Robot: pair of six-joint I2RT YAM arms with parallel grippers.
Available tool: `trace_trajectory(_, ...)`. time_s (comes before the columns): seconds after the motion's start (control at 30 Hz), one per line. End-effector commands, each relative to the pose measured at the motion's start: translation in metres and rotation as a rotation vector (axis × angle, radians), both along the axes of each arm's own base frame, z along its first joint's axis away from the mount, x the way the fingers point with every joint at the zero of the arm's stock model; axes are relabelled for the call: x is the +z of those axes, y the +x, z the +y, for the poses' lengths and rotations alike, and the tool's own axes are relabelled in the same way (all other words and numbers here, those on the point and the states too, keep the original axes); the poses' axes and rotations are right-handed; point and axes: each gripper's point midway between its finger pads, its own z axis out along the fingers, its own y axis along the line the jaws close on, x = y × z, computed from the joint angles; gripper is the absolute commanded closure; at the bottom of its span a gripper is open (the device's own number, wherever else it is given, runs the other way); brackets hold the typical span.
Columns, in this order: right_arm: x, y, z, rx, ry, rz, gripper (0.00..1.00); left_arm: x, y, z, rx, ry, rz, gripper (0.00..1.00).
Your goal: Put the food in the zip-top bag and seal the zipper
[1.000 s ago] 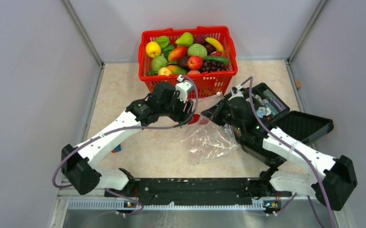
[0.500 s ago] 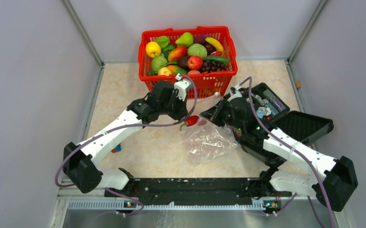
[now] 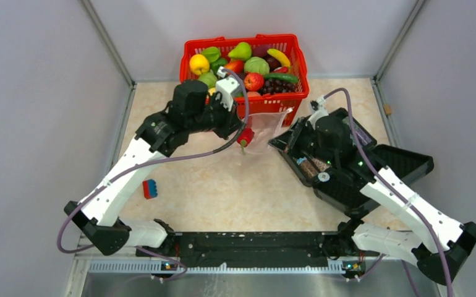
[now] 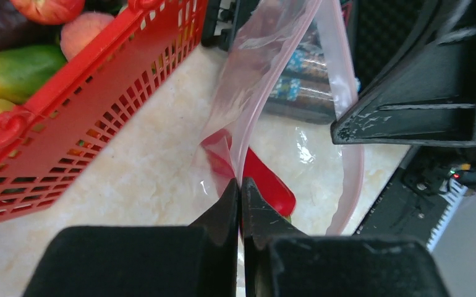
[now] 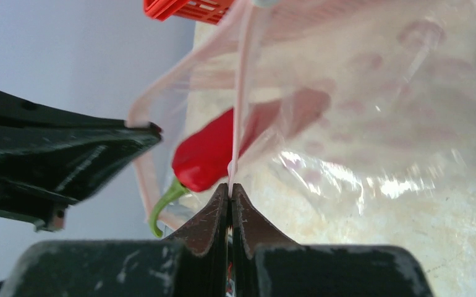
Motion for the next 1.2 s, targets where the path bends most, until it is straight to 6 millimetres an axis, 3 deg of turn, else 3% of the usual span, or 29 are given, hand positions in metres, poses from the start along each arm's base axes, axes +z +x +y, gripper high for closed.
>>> trace_trajectory(0.0,0.018,-0.039,0.0,0.189,-0.032,-0.001,1.0,0.044,-0.038,0.002,-0.131,-0.045,0.019,1.0)
trace_trajectory(0.03,0.021,-0.041,-0.002,0.196,-0.031,-0.015,1.0,0.045,-0.041,0.003,-0.136,-0.05,0.026,1.0)
trace_trajectory(0.13,0.003,-0.038,-0.012,0.169,-0.11,0.005,1.0,0.041,-0.045,0.008,-0.118,-0.035,0.053,1.0)
trace_trajectory(0.23,0.029,-0.065,0.015,0.388,-0.041,-0.053,1.0,0.057,-0.073,0.001,-0.186,-0.082,0.055,1.0)
trace_trajectory(0.3,0.026,-0.052,0.01,0.288,-0.042,-0.054,1.0,0.052,-0.08,-0.002,-0.201,-0.091,0.038,1.0)
trace_trajectory(0.37,0.026,-0.037,0.003,0.192,-0.04,-0.072,1.0,0.039,-0.073,-0.001,-0.161,-0.068,0.056,1.0)
trace_trajectory(0.43,0.054,-0.045,0.01,0.251,0.036,-0.157,1.0,0.047,-0.084,-0.006,-0.216,-0.1,0.076,1.0)
trace_trajectory(0.57,0.125,-0.072,0.011,0.348,0.252,-0.372,1.0,0.081,-0.104,-0.008,-0.299,-0.241,-0.01,1.0)
trace_trajectory(0.63,0.138,-0.073,0.004,0.322,0.271,-0.403,1.0,0.083,-0.1,-0.005,-0.273,-0.238,-0.027,1.0)
trace_trajectory(0.77,0.118,-0.063,-0.008,0.226,0.198,-0.301,1.0,0.073,-0.091,-0.008,-0.251,-0.217,-0.003,1.0)
trace_trajectory(1.03,0.066,-0.063,-0.01,0.175,0.19,-0.128,1.0,0.04,-0.07,-0.008,-0.205,-0.127,0.041,1.0)
trace_trajectory(1.07,0.056,-0.058,-0.011,0.149,0.176,-0.102,1.0,0.034,-0.062,-0.006,-0.168,-0.108,0.043,0.98)
trace_trajectory(1.13,0.038,-0.048,-0.011,0.1,0.148,-0.063,1.0,0.021,-0.048,0.001,-0.1,-0.082,0.044,0.81)
trace_trajectory(1.17,0.03,-0.043,-0.009,0.085,0.141,-0.046,1.0,0.017,-0.042,0.004,-0.074,-0.084,0.048,0.79)
